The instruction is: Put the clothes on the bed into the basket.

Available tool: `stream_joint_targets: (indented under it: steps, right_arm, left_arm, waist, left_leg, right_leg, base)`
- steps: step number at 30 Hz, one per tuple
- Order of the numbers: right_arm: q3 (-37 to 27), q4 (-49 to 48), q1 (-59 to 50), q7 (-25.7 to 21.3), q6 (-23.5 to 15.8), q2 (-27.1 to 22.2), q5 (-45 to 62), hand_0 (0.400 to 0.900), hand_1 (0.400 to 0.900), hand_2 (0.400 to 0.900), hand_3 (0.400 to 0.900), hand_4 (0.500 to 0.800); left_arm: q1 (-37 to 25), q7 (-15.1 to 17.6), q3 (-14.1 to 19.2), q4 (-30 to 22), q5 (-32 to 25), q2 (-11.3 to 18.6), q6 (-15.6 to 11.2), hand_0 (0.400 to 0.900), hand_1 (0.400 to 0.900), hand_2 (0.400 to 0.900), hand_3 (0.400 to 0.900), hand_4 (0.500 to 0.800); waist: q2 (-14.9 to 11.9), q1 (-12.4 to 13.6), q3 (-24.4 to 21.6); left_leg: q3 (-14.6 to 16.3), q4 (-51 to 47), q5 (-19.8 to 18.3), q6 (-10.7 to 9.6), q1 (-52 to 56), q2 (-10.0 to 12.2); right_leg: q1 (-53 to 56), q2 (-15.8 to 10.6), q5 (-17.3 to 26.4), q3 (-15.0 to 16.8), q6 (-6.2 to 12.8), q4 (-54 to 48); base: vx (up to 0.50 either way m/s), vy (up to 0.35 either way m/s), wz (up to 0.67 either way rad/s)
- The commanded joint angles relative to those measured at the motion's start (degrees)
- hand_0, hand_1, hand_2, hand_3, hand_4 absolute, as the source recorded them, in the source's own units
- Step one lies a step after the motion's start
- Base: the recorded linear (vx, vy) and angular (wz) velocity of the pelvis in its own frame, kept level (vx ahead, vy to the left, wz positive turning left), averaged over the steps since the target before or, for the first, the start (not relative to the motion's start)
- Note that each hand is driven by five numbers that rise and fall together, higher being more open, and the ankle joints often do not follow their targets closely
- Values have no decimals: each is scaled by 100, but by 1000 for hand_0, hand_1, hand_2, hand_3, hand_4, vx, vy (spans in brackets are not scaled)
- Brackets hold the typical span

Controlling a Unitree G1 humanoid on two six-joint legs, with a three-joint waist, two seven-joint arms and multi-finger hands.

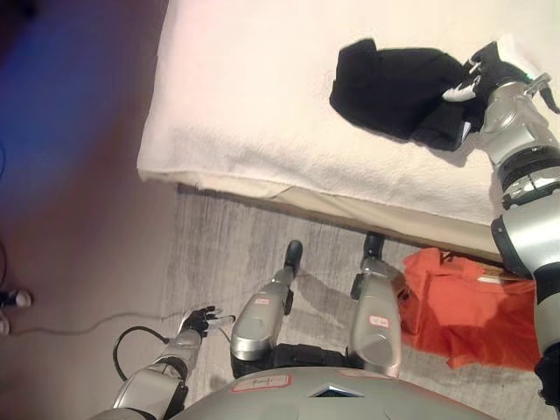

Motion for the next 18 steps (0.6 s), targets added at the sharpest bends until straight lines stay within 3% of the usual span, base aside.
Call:
stream_joint_targets:
  steps: [1,8,18]
  right_arm:
    - [239,-177,-48,-257,-95,-361,22,400,400,400,400,500]
    - [-47,-214,328,-214,-106,-604,157,400,400,400,400,500]
    - [-372,-259,797,-151,-159,-1076,303,400,400,400,400,500]
  left_arm:
    - [276,156,-48,735,319,497,186,900,900,900,900,800]
    - [266,107,21,810,495,545,225,900,900,900,900,800]
    - [311,15,-31,833,701,552,210,900,900,900,900,800]
  waist:
    - [-427,-327,-717]
    - [-563,-606,-1002]
    - [-571,-980,-1216]
  left_leg:
    - [89,-89,-640,141,560,-19]
    - [429,-306,-655,154,896,52]
    - [842,-308,-822,248,1219,-38]
  right_leg:
    - [-188,-5,273,38,407,100]
    - [-36,124,385,228,449,-40]
    - [29,270,486,611,530,-33]
  base:
    - [22,24,-38]
    - [9,18,-35]
    - [14,29,-31]
